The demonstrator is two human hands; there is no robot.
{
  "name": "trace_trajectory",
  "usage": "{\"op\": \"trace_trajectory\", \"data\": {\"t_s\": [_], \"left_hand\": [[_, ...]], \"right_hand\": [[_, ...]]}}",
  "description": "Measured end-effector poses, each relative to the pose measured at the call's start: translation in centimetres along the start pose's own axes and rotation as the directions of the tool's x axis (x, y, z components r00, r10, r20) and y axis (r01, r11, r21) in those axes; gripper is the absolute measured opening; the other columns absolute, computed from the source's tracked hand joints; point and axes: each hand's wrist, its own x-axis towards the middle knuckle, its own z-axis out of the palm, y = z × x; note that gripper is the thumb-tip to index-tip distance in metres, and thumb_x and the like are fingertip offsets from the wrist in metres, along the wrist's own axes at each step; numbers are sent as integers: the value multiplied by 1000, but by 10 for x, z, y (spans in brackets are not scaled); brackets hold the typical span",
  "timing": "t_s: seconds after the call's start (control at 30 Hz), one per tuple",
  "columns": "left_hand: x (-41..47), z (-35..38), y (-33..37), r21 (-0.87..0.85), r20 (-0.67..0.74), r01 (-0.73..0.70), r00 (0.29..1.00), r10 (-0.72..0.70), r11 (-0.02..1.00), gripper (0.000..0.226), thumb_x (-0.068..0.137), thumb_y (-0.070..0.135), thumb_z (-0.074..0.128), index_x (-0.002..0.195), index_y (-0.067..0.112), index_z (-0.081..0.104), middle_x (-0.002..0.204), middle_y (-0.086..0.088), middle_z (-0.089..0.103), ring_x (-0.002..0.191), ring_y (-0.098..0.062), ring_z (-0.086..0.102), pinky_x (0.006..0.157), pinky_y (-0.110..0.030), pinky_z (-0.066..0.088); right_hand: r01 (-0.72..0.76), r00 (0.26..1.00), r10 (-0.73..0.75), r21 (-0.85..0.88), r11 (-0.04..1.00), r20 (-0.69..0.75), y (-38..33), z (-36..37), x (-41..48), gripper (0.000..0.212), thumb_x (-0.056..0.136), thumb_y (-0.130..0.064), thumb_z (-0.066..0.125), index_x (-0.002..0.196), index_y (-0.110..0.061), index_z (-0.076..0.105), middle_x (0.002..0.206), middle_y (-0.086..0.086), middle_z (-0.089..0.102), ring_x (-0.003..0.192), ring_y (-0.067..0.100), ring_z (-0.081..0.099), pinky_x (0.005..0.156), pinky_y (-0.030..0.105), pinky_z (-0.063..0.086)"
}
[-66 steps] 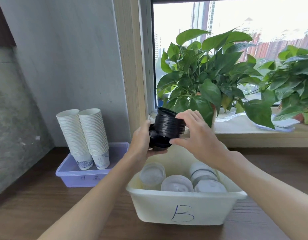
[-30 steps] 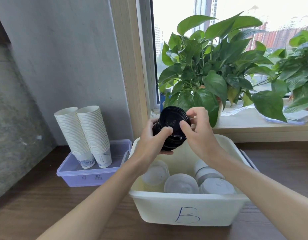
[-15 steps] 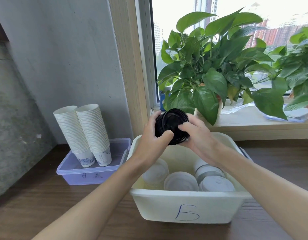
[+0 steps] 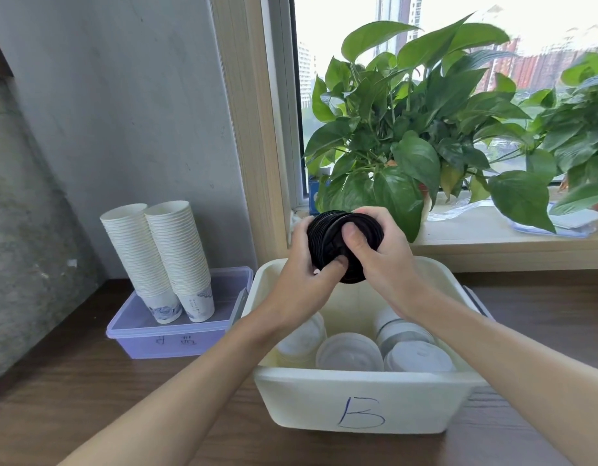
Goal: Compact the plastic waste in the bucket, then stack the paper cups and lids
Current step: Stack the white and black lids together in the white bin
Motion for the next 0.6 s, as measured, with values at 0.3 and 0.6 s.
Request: {"op": "trace_trajectory", "data": {"t_s": [0.3, 0.6], "left_hand": [[4, -5, -9, 195, -2, -28, 1000, 29, 980, 66, 86, 26, 63, 146, 28, 37, 137, 4, 57, 125, -8, 57, 104, -29, 46], [4, -4, -7, 46, -5, -84, 996, 85, 995, 50, 94, 17, 63, 141, 17, 43, 131, -2, 61, 121, -12, 60, 97, -26, 51]], "right_hand": [[35, 998, -32, -52, 998, 56, -4, -10, 3, 40, 78, -11, 76, 114, -17, 58, 103, -4, 69, 91, -4, 63, 76, 8, 46], [30, 999, -30, -6, 1000, -20, -4, -3, 4, 44, 78, -15, 78, 113, -17, 52, 90, 0, 64, 77, 0, 63, 67, 14, 49]]}}
